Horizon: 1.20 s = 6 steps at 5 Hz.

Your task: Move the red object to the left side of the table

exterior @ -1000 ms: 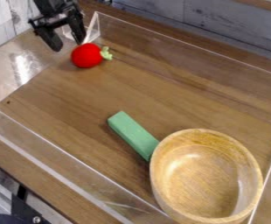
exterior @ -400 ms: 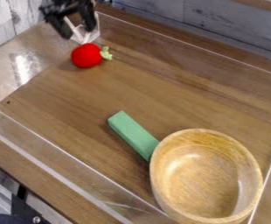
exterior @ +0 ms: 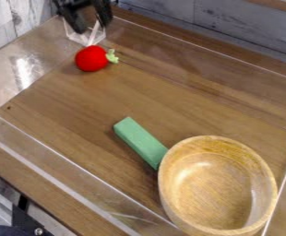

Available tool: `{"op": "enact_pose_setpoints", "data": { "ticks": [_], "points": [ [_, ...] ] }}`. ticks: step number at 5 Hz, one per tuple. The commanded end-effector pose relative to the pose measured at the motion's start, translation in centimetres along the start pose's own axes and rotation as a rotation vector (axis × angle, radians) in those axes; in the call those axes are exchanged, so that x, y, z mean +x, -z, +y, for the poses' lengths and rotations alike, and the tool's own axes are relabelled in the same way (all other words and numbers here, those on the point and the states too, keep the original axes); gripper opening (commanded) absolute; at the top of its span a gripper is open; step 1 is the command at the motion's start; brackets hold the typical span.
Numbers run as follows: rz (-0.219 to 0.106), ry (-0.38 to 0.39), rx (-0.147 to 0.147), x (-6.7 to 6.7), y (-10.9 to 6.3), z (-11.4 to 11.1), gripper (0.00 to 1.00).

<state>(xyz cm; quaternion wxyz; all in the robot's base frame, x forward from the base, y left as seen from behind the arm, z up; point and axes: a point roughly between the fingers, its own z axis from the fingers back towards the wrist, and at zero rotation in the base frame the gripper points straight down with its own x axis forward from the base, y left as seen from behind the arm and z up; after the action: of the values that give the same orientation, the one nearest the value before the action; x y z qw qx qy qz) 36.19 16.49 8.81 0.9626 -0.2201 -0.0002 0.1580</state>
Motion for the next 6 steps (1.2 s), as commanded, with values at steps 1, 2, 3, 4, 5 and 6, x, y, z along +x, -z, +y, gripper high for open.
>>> {"op": "enact_pose_setpoints", "data": {
  "ticks": [1, 2, 3, 4, 5, 6],
  "points": [
    [-0.104, -0.015, 0.014, 0.2, -2.2, -2.2, 1.00],
    [-0.097, 0.010, 0.015, 0.1, -2.5, -2.1, 1.00],
    [-0.095, 0.030, 0.018, 0.0, -2.8, -1.9, 1.00],
    [-0.082, 0.068, 0.021, -0.5, -3.3, -3.0, 1.00],
    [-0.070, 0.110, 0.023, -1.0, -3.8, -4.2, 1.00],
    [-0.057, 0.149, 0.025, -0.9, -4.1, -5.8, 1.00]
  ]
}}
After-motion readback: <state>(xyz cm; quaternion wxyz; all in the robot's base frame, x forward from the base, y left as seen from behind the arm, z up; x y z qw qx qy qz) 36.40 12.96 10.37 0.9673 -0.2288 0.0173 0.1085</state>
